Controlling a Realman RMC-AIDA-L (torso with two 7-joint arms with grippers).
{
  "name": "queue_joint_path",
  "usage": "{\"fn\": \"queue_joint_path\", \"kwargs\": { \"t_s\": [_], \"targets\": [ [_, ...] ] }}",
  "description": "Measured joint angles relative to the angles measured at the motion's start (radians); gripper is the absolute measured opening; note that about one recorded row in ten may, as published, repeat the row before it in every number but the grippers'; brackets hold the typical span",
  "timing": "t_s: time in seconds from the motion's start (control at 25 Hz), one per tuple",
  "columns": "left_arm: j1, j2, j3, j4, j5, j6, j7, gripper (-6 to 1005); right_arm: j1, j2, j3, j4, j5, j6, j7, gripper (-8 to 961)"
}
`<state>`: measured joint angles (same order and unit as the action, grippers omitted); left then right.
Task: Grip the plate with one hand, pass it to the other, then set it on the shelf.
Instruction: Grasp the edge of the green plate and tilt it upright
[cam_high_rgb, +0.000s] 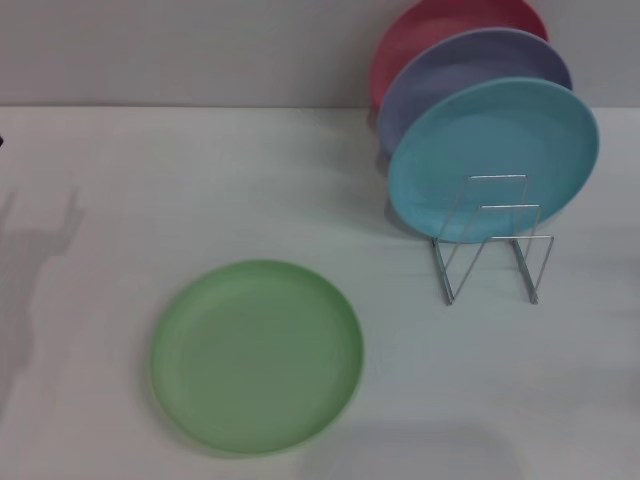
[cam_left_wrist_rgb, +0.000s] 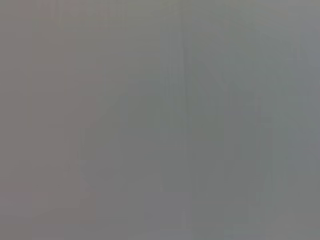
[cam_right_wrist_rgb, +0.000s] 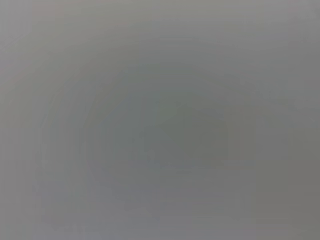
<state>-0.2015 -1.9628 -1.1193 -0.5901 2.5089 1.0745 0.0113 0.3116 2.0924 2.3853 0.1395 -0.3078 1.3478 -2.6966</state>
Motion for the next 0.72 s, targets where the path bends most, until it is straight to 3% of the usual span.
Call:
{"fn": "queue_joint_path", "kwargs": {
  "t_s": [0.04, 0.08, 0.12, 0.24, 0.28, 0.32, 0.44, 0.48, 0.52, 0.72],
  "targets": [
    [0.000, 0.000, 0.000, 0.000, 0.000, 0.000, 0.000, 795, 0.000, 0.000, 0.000, 0.000, 0.000, 0.000, 0.000, 780],
    [0.065, 0.045, -0.056, -0.231, 0.058, -0.233, 0.026, 794, 0.010, 0.000, -0.001, -0.014, 0.000, 0.001, 0.001, 780],
    [0.065, 0.045, -0.056, -0.231, 0.058, -0.233, 0.026, 793, 0.010, 0.000, -0.001, -0.014, 0.000, 0.001, 0.001, 780],
    [0.133, 0.058, -0.180, -0.507, 0.170, -0.606, 0.072, 789, 0.024, 0.000, -0.001, -0.029, 0.000, 0.007, 0.003, 780],
    [0.158, 0.038, -0.259, -0.661, 0.231, -0.833, 0.081, 788, 0.030, 0.000, -0.001, -0.038, 0.000, 0.020, 0.003, 780],
    [0.158, 0.038, -0.259, -0.661, 0.231, -0.833, 0.081, 787, 0.030, 0.000, -0.001, -0.038, 0.000, 0.020, 0.003, 779],
    [0.169, 0.005, -0.345, -0.853, 0.270, -1.162, 0.082, 784, 0.037, 0.000, 0.000, -0.046, -0.001, 0.030, 0.003, 779],
    [0.147, -0.012, -0.397, -0.965, 0.270, -1.408, 0.086, 783, 0.041, 0.000, 0.000, -0.048, -0.001, 0.030, 0.003, 779],
    [0.147, -0.012, -0.397, -0.965, 0.270, -1.408, 0.086, 782, 0.041, 0.000, 0.000, -0.048, -0.001, 0.030, 0.003, 779],
    [0.041, -0.059, -0.506, -1.091, 0.235, -1.855, 0.193, 776, 0.049, 0.000, 0.000, -0.049, -0.002, 0.030, 0.004, 780]
  ]
}}
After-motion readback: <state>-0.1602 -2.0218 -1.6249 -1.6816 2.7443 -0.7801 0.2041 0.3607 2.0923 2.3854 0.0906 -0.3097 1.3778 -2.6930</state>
